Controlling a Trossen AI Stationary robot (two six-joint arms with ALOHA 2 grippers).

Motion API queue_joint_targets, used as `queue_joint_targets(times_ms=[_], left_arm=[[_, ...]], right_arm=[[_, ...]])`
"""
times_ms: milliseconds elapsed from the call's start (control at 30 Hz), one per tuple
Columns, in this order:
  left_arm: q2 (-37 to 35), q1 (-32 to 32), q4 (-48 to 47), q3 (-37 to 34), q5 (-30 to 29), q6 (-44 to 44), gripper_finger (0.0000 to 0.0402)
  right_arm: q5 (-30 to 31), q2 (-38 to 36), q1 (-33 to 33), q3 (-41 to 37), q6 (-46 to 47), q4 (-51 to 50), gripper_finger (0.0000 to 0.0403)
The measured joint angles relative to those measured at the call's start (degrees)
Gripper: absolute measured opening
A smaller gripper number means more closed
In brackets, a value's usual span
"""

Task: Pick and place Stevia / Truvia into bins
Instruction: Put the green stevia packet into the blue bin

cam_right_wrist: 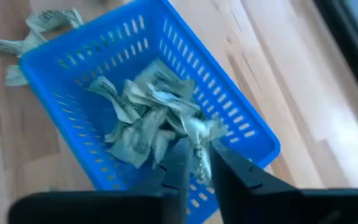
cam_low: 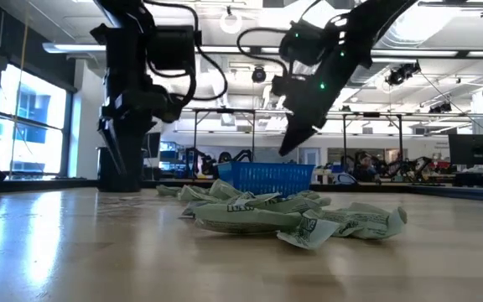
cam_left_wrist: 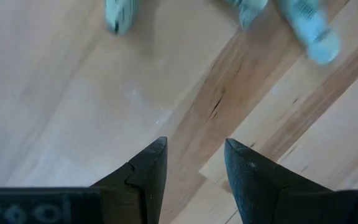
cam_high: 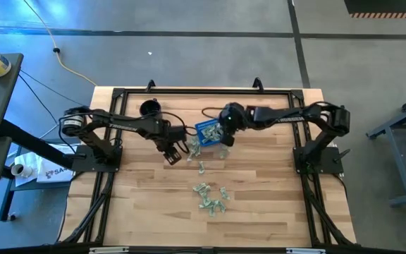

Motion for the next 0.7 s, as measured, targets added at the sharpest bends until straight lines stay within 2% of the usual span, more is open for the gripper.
queue_joint_targets(times_ms=[133,300,433,567,700], left_arm=[[-2.48,-0.28,-1.15,0.87,-0.98,-0.41,0.0193],[-4.34,0.00,-1.63,1.53,-0.89,-0.69,0.0193],[-3.97,3.10,-2.08,1.55,1.65,-0.26,0.0193],[-3.05,6.79,-0.49,1.52,4.45,2.70,0.0193],[-3.13,7.76,0.29,1.55,5.35,5.91,0.0193]], right_arm=[[-4.45,0.36,-1.30,0.22,0.80,0.79,0.0114],[-4.79,-1.89,-1.09,0.17,4.70,-1.70,0.0191],[-2.66,-5.14,0.64,0.20,2.86,-6.46,0.0240],[-4.69,-6.22,3.68,0.20,-4.10,-14.03,0.0268],[-7.91,-5.37,8.48,0.13,-8.49,-19.69,0.0274]])
